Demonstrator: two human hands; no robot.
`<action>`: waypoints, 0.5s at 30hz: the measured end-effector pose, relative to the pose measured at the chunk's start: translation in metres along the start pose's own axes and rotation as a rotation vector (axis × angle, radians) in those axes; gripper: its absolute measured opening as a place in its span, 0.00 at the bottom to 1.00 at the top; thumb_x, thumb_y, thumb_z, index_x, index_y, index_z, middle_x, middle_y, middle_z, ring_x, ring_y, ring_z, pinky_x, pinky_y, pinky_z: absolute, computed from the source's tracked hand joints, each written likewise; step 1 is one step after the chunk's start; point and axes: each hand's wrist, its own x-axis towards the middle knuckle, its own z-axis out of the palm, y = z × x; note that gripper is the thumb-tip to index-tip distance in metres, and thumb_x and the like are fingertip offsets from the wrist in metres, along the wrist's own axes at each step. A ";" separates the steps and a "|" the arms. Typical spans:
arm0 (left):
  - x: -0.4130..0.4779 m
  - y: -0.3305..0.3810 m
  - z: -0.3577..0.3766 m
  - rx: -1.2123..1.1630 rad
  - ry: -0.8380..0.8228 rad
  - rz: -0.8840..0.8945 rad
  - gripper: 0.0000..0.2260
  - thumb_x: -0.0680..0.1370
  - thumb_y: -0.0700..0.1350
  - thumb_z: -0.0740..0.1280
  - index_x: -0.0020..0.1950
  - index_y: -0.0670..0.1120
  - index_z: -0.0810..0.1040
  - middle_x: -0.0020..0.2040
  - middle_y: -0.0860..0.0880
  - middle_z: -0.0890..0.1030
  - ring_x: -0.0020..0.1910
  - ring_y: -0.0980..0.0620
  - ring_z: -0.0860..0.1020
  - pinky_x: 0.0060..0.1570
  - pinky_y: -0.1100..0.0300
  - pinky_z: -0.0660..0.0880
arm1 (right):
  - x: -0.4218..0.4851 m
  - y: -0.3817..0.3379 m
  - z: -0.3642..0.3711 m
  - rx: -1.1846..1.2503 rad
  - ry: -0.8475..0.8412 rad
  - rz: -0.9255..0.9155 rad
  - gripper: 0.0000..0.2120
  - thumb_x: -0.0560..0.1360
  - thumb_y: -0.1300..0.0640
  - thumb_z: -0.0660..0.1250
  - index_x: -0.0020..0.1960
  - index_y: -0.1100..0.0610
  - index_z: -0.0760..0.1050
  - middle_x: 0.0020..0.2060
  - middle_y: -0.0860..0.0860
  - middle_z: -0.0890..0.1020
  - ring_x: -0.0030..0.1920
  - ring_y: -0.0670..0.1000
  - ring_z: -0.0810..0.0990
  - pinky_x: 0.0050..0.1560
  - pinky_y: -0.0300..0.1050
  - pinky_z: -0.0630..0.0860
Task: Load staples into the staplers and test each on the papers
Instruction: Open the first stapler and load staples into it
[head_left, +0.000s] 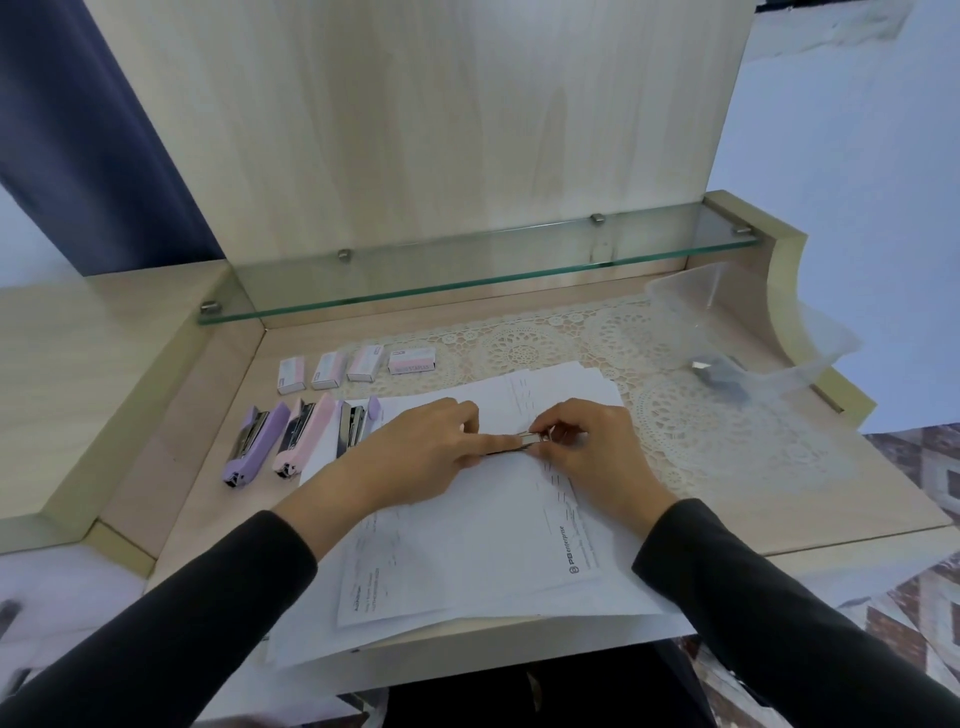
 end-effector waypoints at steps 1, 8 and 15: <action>0.000 -0.001 0.001 0.004 0.015 0.012 0.19 0.74 0.39 0.64 0.63 0.53 0.75 0.38 0.46 0.75 0.35 0.47 0.73 0.31 0.57 0.71 | 0.000 0.000 0.000 -0.010 -0.009 -0.002 0.06 0.63 0.65 0.75 0.38 0.58 0.80 0.32 0.49 0.78 0.34 0.46 0.74 0.38 0.31 0.70; -0.004 -0.009 0.005 -0.025 0.041 0.031 0.12 0.75 0.44 0.61 0.58 0.49 0.77 0.37 0.47 0.78 0.34 0.47 0.76 0.31 0.55 0.76 | 0.001 0.001 0.001 -0.085 -0.044 -0.034 0.06 0.65 0.63 0.74 0.41 0.58 0.80 0.33 0.48 0.76 0.35 0.44 0.71 0.39 0.32 0.66; -0.017 -0.002 0.017 -0.225 0.355 -0.061 0.08 0.74 0.47 0.64 0.49 0.45 0.79 0.43 0.47 0.82 0.38 0.51 0.80 0.40 0.60 0.76 | 0.000 0.001 0.001 -0.053 -0.049 -0.026 0.06 0.65 0.64 0.73 0.41 0.59 0.80 0.34 0.49 0.76 0.36 0.44 0.72 0.39 0.31 0.66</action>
